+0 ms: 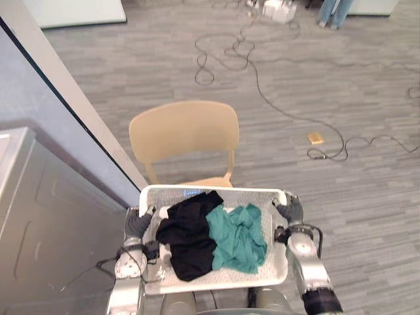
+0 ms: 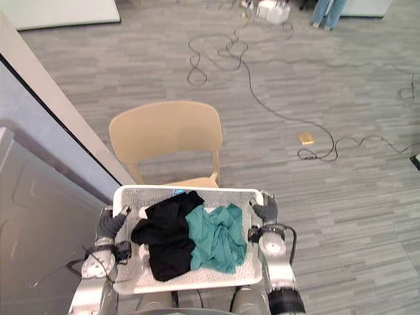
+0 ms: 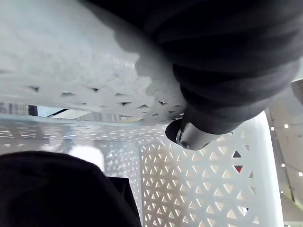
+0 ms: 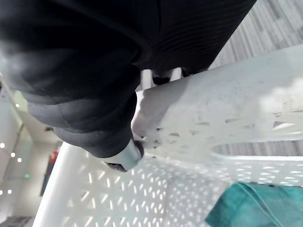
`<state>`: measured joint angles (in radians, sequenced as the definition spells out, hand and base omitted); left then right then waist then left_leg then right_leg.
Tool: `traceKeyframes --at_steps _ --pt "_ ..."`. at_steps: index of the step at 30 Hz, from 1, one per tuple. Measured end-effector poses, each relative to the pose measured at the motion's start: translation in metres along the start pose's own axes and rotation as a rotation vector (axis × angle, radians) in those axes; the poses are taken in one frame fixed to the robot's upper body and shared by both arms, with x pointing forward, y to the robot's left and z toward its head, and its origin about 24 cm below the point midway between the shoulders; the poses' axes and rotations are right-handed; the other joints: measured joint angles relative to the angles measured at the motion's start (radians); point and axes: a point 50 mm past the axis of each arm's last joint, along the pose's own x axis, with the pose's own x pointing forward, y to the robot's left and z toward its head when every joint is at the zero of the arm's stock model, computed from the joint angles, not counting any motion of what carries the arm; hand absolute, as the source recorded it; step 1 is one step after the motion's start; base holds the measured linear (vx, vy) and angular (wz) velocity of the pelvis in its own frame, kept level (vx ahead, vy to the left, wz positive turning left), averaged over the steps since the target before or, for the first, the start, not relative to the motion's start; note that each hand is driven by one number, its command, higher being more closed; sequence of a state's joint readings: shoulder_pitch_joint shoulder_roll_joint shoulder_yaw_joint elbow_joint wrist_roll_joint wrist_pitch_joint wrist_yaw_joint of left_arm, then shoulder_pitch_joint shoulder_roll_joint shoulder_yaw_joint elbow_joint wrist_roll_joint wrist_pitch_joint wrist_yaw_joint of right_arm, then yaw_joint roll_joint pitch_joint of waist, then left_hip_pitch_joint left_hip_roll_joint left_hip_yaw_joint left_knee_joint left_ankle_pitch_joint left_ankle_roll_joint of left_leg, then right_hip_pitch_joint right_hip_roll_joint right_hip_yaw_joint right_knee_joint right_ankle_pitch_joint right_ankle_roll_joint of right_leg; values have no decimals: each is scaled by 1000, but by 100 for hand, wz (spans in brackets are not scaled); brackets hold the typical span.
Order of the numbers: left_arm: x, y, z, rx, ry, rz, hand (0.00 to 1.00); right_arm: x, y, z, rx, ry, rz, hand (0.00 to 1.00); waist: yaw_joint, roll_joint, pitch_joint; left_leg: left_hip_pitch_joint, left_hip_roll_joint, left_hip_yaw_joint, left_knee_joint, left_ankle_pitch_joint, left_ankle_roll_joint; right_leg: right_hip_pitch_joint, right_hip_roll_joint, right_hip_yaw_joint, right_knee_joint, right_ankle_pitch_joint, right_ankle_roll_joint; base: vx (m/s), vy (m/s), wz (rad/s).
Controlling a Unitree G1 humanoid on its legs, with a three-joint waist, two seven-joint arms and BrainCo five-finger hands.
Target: Pick up the laundry basket with both hands and put the clothes into the washing machine.
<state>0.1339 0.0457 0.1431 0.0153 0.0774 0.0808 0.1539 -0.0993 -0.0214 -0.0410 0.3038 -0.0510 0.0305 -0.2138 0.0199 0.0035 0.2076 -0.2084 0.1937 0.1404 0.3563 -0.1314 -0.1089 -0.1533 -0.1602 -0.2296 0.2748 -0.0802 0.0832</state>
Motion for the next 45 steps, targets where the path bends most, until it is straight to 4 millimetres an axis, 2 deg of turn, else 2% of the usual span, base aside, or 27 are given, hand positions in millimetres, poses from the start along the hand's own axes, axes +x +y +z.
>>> traceKeyframes --at_steps 3,4,6,8,10,11,12,16,17,19,20,24,26,30,35,36,38,42,45 --pt "31 -2 30 -33 -78 7 100 28 7 37 -12 -89 17 100 8 1 100 -54 2 -6 24 16 4 -58 0 -8 46 4 -5 -151 -28 6" --pt "47 -2 46 -30 -113 6 100 39 8 54 -23 -123 21 100 23 3 144 -73 5 -10 31 24 3 -78 0 -8 55 10 -13 -135 3 4" --pt "72 -4 73 -41 -153 9 100 56 11 81 -34 -162 29 100 42 0 180 -128 7 -21 32 47 4 -125 1 -16 56 27 -18 -166 -1 6" --pt "94 -8 92 -52 -147 16 100 72 17 104 -32 -171 30 100 56 2 191 -172 10 -27 28 68 6 -167 5 -19 53 43 -23 -138 -9 5" --pt "102 -7 106 -69 -165 23 100 78 20 123 -9 -192 19 100 62 1 225 -173 12 -29 29 74 4 -168 6 -20 53 48 -24 -75 -3 2" --pt "107 -11 115 -87 -169 26 100 80 19 133 -6 -213 7 100 77 1 230 -188 14 -30 28 78 4 -185 7 -19 53 53 -26 -94 -2 -2" --pt "111 -11 122 -98 -177 31 100 82 20 143 0 -234 0 100 78 1 231 -208 15 -33 26 86 6 -203 7 -20 52 58 -27 -76 -7 1" --pt "116 -13 138 -129 -196 22 100 84 20 159 41 -261 -21 100 76 0 244 -235 20 -47 26 96 4 -222 8 -34 54 61 -30 -24 -13 8" --pt "117 -14 143 -131 -203 19 0 85 18 161 64 -262 -26 100 77 0 245 -243 23 -51 26 98 2 -227 9 -40 54 61 -30 -12 -20 6" --pt "118 -15 150 -166 -217 14 0 85 17 165 79 -268 -34 100 82 0 245 -254 33 -52 28 99 1 -234 17 -45 53 61 -30 -8 -27 3" --pt "118 -15 155 -185 -227 13 0 85 16 168 92 -271 -39 0 83 0 245 -261 36 -54 28 101 -3 -238 20 -51 53 61 -30 0 0 0" --pt "122 -16 170 -255 -239 16 0 86 15 169 140 -263 -34 0 83 -1 254 -268 50 -53 28 104 -8 -244 27 -66 53 61 -30 7 -37 -2" --pt "126 -13 191 -312 -270 18 0 87 17 177 159 -268 -21 0 80 -3 285 -269 60 -53 27 106 -12 -245 36 -71 51 64 -34 -11 -41 -5" --pt "131 -10 217 -383 -300 24 0 87 20 186 191 -266 0 0 79 -8 297 -283 80 -52 24 111 -20 -258 47 -96 51 65 -36 9 -44 -5" --pt "141 4 229 -413 -245 90 0 85 35 186 217 -252 55 0 77 -9 297 -273 106 -27 5 123 -39 -262 53 -133 54 66 -38 48 -70 -8" --pt "142 12 234 -412 -258 100 0 84 41 186 228 -247 83 0 76 -9 297 -269 114 -19 1 124 -40 -264 57 -140 58 66 -38 45 -76 -11" --pt "141 14 247 -410 -281 103 0 82 49 186 250 -239 116 0 76 -9 297 -266 122 -9 0 129 -49 -267 57 -154 67 66 -38 36 -72 -7" --pt "142 20 248 -377 -273 123 0 79 60 187 252 -240 167 0 77 -9 297 -263 135 8 -3 133 -55 -268 63 -157 74 65 -39 20 -45 -2" --pt "142 23 251 -314 -289 131 0 77 67 188 247 -241 189 0 81 -9 297 -264 138 12 0 133 -55 -268 65 -159 74 57 -69 -4 -39 -1"
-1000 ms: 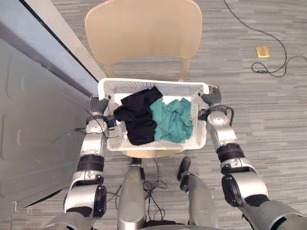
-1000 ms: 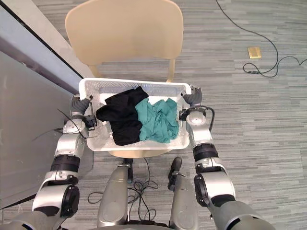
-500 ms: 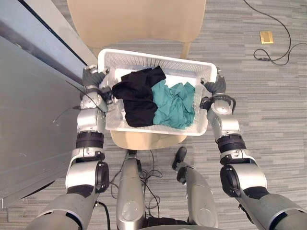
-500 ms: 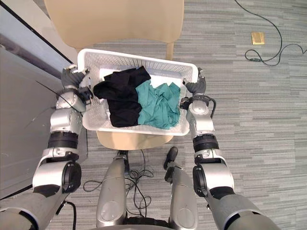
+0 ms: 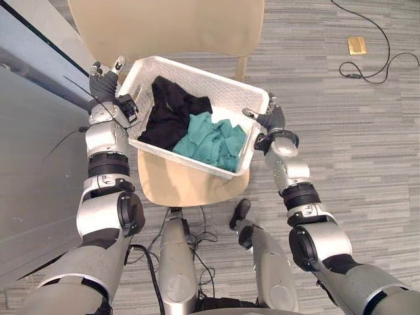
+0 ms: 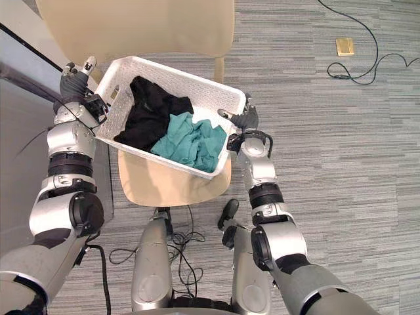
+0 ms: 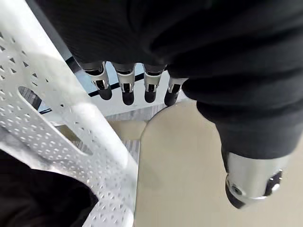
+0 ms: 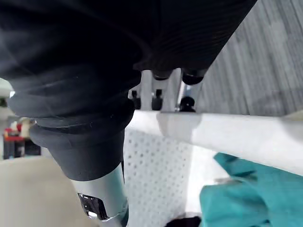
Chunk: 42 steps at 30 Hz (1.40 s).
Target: Pick up the laundry basket with both hands and put the clothes into the washing machine.
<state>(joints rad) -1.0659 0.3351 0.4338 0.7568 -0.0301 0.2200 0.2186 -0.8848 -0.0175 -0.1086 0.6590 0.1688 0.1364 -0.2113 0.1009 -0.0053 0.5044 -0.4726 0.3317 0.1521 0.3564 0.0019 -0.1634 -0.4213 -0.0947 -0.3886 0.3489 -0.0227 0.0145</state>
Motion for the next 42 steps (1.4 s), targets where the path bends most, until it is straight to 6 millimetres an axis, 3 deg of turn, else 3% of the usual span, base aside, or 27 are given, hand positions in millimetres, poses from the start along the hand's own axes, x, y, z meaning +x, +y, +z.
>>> traceKeyframes --at_steps 13,17,22,25,28,30,31,33,34,35,36,37,39,41,42 --pt "2 10 5 77 -25 39 0 2 4 11 24 -34 31 0 -1 -1 0 2 17 1 11 1 1 3 10 -12 8 0 0 -4 -19 -2" --pt "0 12 -7 88 9 37 0 3 -2 13 27 -39 32 0 -3 -2 -2 50 16 4 7 1 1 42 6 -14 23 -6 -10 16 -9 1" --pt "-3 14 -22 94 45 21 0 6 -15 19 -20 -58 34 0 1 -14 -8 100 10 13 5 1 1 75 0 -10 51 -37 -30 -14 -9 0" --pt "-13 25 -32 174 5 18 0 -2 -45 16 -70 -89 -26 0 -2 -17 -11 149 -8 10 -19 0 1 107 -20 -13 89 -73 -30 -24 -22 13" --pt "-41 55 -42 249 -98 41 0 -30 -91 -21 -113 -35 -121 0 -3 -27 -18 213 -27 -16 -36 0 1 168 -32 -24 113 -112 -24 67 -49 30" --pt "-72 85 -69 328 -75 79 0 -70 -139 -81 -138 148 -251 0 -1 -26 -63 249 -40 -51 -41 -5 2 226 -38 -56 125 -149 -22 101 -72 51" --pt "-79 92 -79 347 -51 92 0 -82 -149 -95 -137 197 -282 0 1 -26 -87 248 -45 -62 -46 -5 2 232 -41 -66 125 -157 -20 126 -56 65" --pt "-108 115 -117 370 74 139 0 -131 -188 -138 -125 361 -410 0 8 -25 -145 283 -68 -111 -87 -1 -1 293 -56 -113 120 -190 -9 126 -40 71" --pt "-115 119 -126 371 107 149 0 -144 -198 -146 -127 394 -447 0 8 -25 -165 284 -74 -125 -98 -1 0 302 -62 -131 122 -199 -8 84 -36 85" --pt "-128 128 -141 380 167 163 0 -172 -215 -161 -138 462 -518 0 8 -28 -203 285 -80 -130 -126 7 23 316 -72 -161 122 -222 -4 78 -54 69" --pt "-136 133 -149 388 198 166 0 -184 -220 -169 -139 500 -545 0 10 -25 -219 288 -79 -119 -148 4 71 319 -71 -178 117 -226 -12 107 -62 94" --pt "-152 146 -162 390 259 195 0 -213 -228 -188 -110 593 -611 0 -2 -44 -249 287 -49 -27 -144 -50 160 357 -67 -220 28 -182 -49 85 -56 67" --pt "-170 156 -176 365 319 230 0 -233 -236 -199 -109 661 -665 0 -6 -37 -249 243 11 59 129 -93 171 386 -67 -246 14 -172 -57 48 -39 33" --pt "-218 159 -213 304 488 245 0 -282 -249 -215 -113 779 -758 0 -15 18 -284 297 52 88 448 -145 119 428 -66 -248 33 -172 -57 50 77 1" --pt "-229 156 -221 282 525 243 0 -298 -249 -222 -97 827 -783 0 -27 23 -295 313 54 80 483 -154 103 427 -71 -248 48 -172 -57 34 260 20"
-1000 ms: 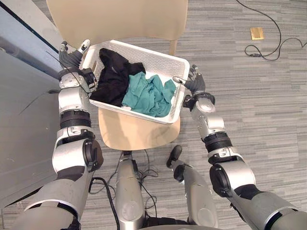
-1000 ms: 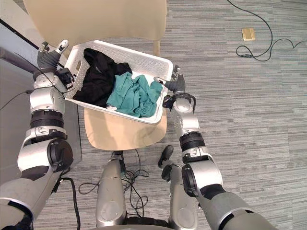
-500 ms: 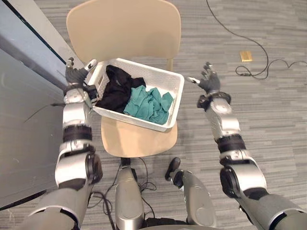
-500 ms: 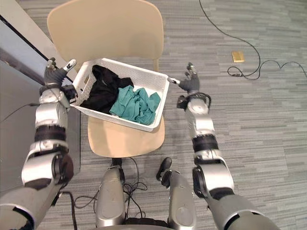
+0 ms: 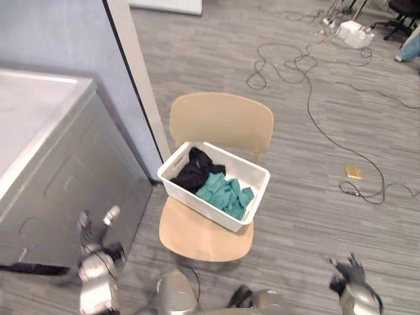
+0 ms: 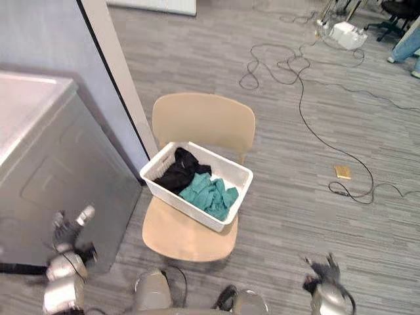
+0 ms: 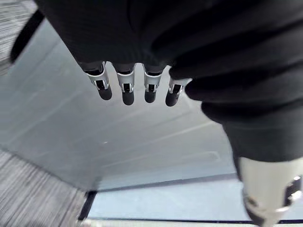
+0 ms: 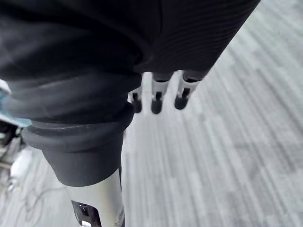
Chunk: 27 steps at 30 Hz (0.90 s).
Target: Pick up the laundry basket with both hands and put the clothes into the washing machine.
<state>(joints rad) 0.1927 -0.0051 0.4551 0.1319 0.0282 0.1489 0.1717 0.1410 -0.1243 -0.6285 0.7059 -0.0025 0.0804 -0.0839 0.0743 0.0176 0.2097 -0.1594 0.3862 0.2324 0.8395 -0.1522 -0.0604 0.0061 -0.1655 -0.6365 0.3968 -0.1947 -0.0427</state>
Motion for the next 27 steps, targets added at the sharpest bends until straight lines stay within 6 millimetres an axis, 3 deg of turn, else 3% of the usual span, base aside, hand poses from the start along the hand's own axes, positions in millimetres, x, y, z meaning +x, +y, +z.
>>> traceKeyframes --at_steps 1,2,3,4,5,6,7,9,11,12,13,15,16,17,18,19,20,21,23,25,27 --pt "-13 -13 -23 -28 85 -40 0 -7 -17 -37 26 132 -56 0 -7 30 -25 4 -5 -20 33 -9 -49 -16 -36 0 65 0 0 -11 257 20" --pt "-16 -19 -31 -18 114 -76 0 -12 -24 -52 42 186 -78 0 -7 33 -29 -2 -14 -17 38 -6 -74 -26 -56 0 93 0 0 -50 305 24" --pt "-20 -27 -38 -3 143 -125 0 -24 -23 -83 79 300 -91 0 -21 13 -41 -3 -66 -16 0 -10 -87 -44 -106 -6 127 0 1 -61 180 31" --pt "-21 -29 -38 0 143 -139 0 -29 -17 -96 99 350 -81 0 -36 -2 -51 -2 -95 -16 -33 -16 -95 -49 -129 -12 123 6 11 -61 162 72" --pt "-21 -39 -35 9 127 -184 0 -44 -8 -121 130 443 -64 0 -63 -12 -65 26 -123 14 -106 -74 -100 -57 -160 -34 101 31 26 -121 268 71" --pt "-23 -56 -27 14 93 -263 0 -53 -1 -134 154 490 -43 0 -61 -1 -57 44 -102 84 -161 -130 -87 -73 -176 -47 119 38 30 -106 232 60" --pt "-23 -63 -24 19 80 -293 0 -56 2 -138 156 508 -32 0 -64 1 -56 57 -122 104 -199 -160 -68 -85 -194 -48 135 42 37 -202 420 34" --pt "-20 -83 -7 31 15 -369 0 -58 4 -139 136 512 -8 0 -55 -26 -50 79 -221 130 -240 -162 -52 -100 -291 -37 148 69 81 -214 363 25" --pt "-21 -84 -4 30 3 -376 0 -50 2 -128 66 469 12 0 -59 -17 -48 79 -240 144 -240 -160 -44 -76 -290 -34 97 121 96 -266 270 -6" --pt "-21 -79 1 24 -22 -353 0 -45 7 -120 48 444 34 0 -55 -9 -42 86 -240 167 -260 -151 3 -102 -289 -4 179 109 72 -281 250 -21" --pt "-20 -74 2 21 -32 -335 0 -42 12 -116 28 431 50 0 -51 -11 -42 89 -240 175 -267 -144 17 -120 -285 18 253 96 63 -258 184 -31" --pt "-24 -62 1 21 -45 -300 0 -33 21 -96 -66 354 93 0 -30 -12 -43 97 -244 191 -311 -110 30 -142 -219 109 515 17 99 -275 65 -27" --pt "-25 -59 1 17 -48 -292 0 -31 28 -90 -85 329 117 0 -26 -17 -45 94 -249 197 -324 -98 36 -136 -195 130 549 -2 116 -291 -42 -16" --pt "-28 -53 -1 18 -49 -275 0 -27 46 -76 -115 281 170 0 -14 -27 -50 81 -263 205 -348 -74 50 -111 -141 178 577 -34 140 -240 -69 -10" --pt "-29 -50 -2 18 -48 -263 0 -26 55 -70 -134 260 195 0 -1 -31 -52 70 -266 208 -352 -65 58 -92 -114 201 571 -48 149 -248 -103 -11" --pt "-31 -42 -6 11 -40 -239 0 -23 78 -54 -173 200 261 0 28 -42 -63 34 -269 206 -342 -41 71 -35 -52 265 475 -102 156 -195 -95 -9" --pt "-32 -39 -8 3 -34 -225 0 -23 88 -48 -187 173 290 0 42 -43 -64 11 -269 200 -336 -28 76 -18 -23 292 404 -149 153 -319 -157 8" --pt "-31 -32 -11 -14 -19 -189 0 -23 114 -27 -223 92 360 0 61 -30 -69 -52 -272 172 -339 20 83 15 51 332 226 -204 93 -277 -137 24" --pt "-34 -26 -17 -18 3 -168 0 -26 134 -16 -295 39 418 0 85 -16 -77 -105 -287 132 -414 103 70 46 103 334 31 -206 81 -299 -180 53" --pt "-40 -19 -30 -20 44 -140 0 -25 146 -5 -364 2 458 0 94 16 -64 -120 -319 72 -530 223 56 62 136 272 -76 -158 0 -252 -166 95" --pt "-42 -19 -42 -11 89 -138 0 -23 144 -5 -393 1 460 0 96 33 -58 -113 -336 57 -617 264 -7 76 142 202 -113 -137 -21 -215 -77 115"
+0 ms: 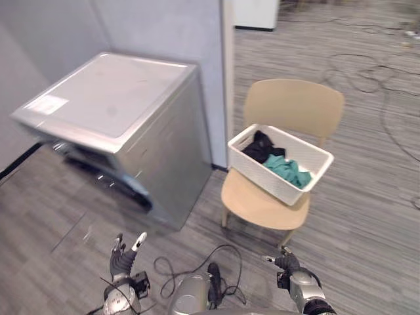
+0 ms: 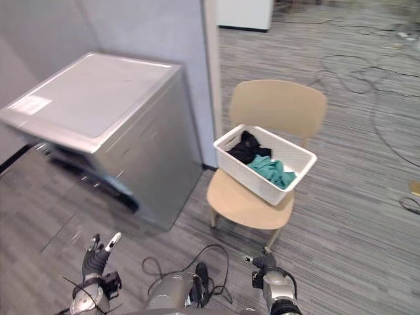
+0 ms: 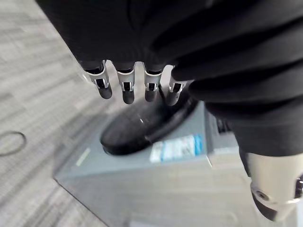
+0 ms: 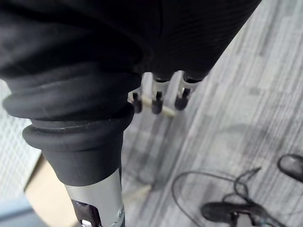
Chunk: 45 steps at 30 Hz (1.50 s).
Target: Pick up the laundry basket with both hands and put the clothes into the washing machine.
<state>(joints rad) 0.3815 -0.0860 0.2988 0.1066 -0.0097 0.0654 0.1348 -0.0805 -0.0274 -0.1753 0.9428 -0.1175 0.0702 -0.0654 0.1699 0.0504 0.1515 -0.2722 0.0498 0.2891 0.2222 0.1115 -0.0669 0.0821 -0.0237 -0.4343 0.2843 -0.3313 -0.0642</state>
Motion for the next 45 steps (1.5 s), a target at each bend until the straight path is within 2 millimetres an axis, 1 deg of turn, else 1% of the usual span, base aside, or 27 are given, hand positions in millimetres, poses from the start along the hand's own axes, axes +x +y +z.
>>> traceKeyframes --at_steps 1,3,4,5,9,11,12,13,14,16,18,19,20,21,23,24,27,29,31,33,34,35,36,37,39,42,45 --pt "-1 1 -13 7 50 3 0 0 2 -5 -10 19 7 0 1 5 2 3 14 59 -11 -3 5 9 1 -61 -27 16 -17 -206 -67 157" --pt "-3 1 -30 21 122 0 0 0 4 -11 -21 46 16 0 -18 2 15 -1 57 179 57 -44 65 24 -4 -175 -59 31 -35 -151 -62 168" --pt "-6 0 -43 33 180 -7 0 -1 6 -17 -30 69 23 0 -31 -4 21 -5 81 219 139 -78 113 35 -17 -248 -62 32 -34 -182 -62 174" --pt "-9 0 -58 55 242 -15 0 -1 5 -21 -30 90 22 0 -37 -9 21 2 107 232 214 -109 125 37 -32 -311 -63 36 -27 -177 -40 194" --pt "-21 1 -100 104 435 -26 0 -2 1 -29 -29 125 12 0 -49 -10 23 88 152 224 243 -205 58 31 -88 -478 -62 65 -2 -34 77 131" --pt "-23 4 -110 108 489 -12 0 -2 2 -33 -26 139 11 0 -52 -7 21 143 160 247 154 -201 49 31 -112 -557 -67 85 19 -23 177 148" --pt "-23 4 -115 108 515 -8 0 -2 1 -33 -17 138 5 0 -53 1 19 165 159 264 77 -183 21 31 -124 -613 -68 99 37 -27 216 155" --pt "-22 4 -116 105 526 -4 0 -2 0 -32 -9 137 1 0 -53 3 18 167 154 263 44 -168 6 31 -134 -639 -66 105 47 -14 249 123" --pt "-21 5 -120 101 547 5 0 -2 0 -33 2 141 -4 0 -45 7 16 168 122 248 9 -157 15 32 -155 -665 -58 117 61 23 263 93" --pt "-29 14 -133 98 621 53 0 -1 4 -28 14 127 -2 0 -45 -9 22 184 68 210 -17 -157 28 42 -211 -688 -12 128 81 58 274 68" --pt "-33 23 -142 113 674 74 0 -2 11 -28 46 119 11 0 -49 -27 21 188 7 167 -24 -189 72 32 -315 -658 133 100 119 55 314 68" --pt "-33 25 -143 112 686 81 0 -3 11 -30 49 123 12 0 -51 -33 28 213 -36 141 -41 -204 89 12 -405 -590 280 93 98 55 330 70" --pt "-33 25 -143 113 688 81 0 -3 11 -32 47 126 13 0 -52 -36 34 229 -54 125 -47 -209 97 -15 -438 -525 357 92 66 77 358 83" --pt "-33 26 -144 119 693 84 0 -4 16 -30 17 114 30 0 -64 -35 44 259 -70 92 -51 -218 110 -100 -432 -311 508 79 70 58 187 69" --pt "-32 30 -144 129 696 88 0 -3 21 -18 -22 54 49 0 -87 -30 52 280 -74 67 -71 -218 110 -189 -363 -158 550 64 95 94 154 66" --pt "-31 32 -143 135 693 90 0 -4 25 -3 -41 -18 60 0 -106 -38 53 293 -78 58 -86 -216 107 -239 -323 -111 513 56 105 116 122 46" --pt "-20 26 -134 166 655 63 0 -8 23 39 -21 -223 49 0 -105 -49 63 306 -86 55 -106 -205 102 -325 -286 -121 290 70 99 128 80 13" --pt "-10 19 -126 188 619 35 0 -11 21 57 -10 -301 29 0 -104 -58 68 330 -86 56 -122 -205 102 -325 -278 -160 118 142 96 201 35 0" --pt "-2 14 -119 197 585 18 0 -13 23 67 -10 -344 33 0 -104 -59 77 360 -86 61 -143 -207 99 -317 -267 -194 8 217 80 259 -19 -10" --pt "1 12 -115 202 562 13 0 -15 31 70 -32 -365 59 0 -103 -66 75 375 -70 70 -124 -241 53 -316 -246 -171 2 248 42 177 -86 -18" --pt "1 12 -116 212 565 8 0 -16 38 70 -53 -371 87 0 -104 -58 74 353 -28 85 -46 -319 39 -303 -208 -155 30 248 37 199 -168 -57" --pt "-3 11 -119 209 581 7 0 -18 48 70 -87 -378 127 0 -94 -38 73 344 43 128 54 -402 -1 -267 -141 -148 54 236 39 349 -209 -98" --pt "-10 16 -126 215 611 18 0 -22 62 71 -115 -390 184 0 -81 -34 65 329 108 164 199 -436 -27 -203 -78 -126 -4 218 51 299 -143 -113" --pt "-8 18 -125 216 612 24 0 -26 74 74 -121 -409 220 0 -75 -42 66 264 183 192 401 -432 -13 -177 -48 -127 -57 258 5 343 -137 -89" --pt "-3 12 -120 229 588 19 0 -31 88 80 -146 -438 262 0 -68 -29 75 128 320 168 728 -347 46 -115 16 -98 -121 276 -29 306 -120 -65" --pt "7 2 -108 255 528 11 0 -36 104 96 -167 -490 303 0 -44 -45 87 57 348 126 767 -376 43 -67 16 -5 -124 280 -24 321 -14 -100" --pt "14 -4 -93 288 440 -11 0 -43 119 107 -187 -541 340 0 -44 -48 90 8 329 -22 523 -370 34 -36 -12 99 -144 291 -6 273 153 -99"
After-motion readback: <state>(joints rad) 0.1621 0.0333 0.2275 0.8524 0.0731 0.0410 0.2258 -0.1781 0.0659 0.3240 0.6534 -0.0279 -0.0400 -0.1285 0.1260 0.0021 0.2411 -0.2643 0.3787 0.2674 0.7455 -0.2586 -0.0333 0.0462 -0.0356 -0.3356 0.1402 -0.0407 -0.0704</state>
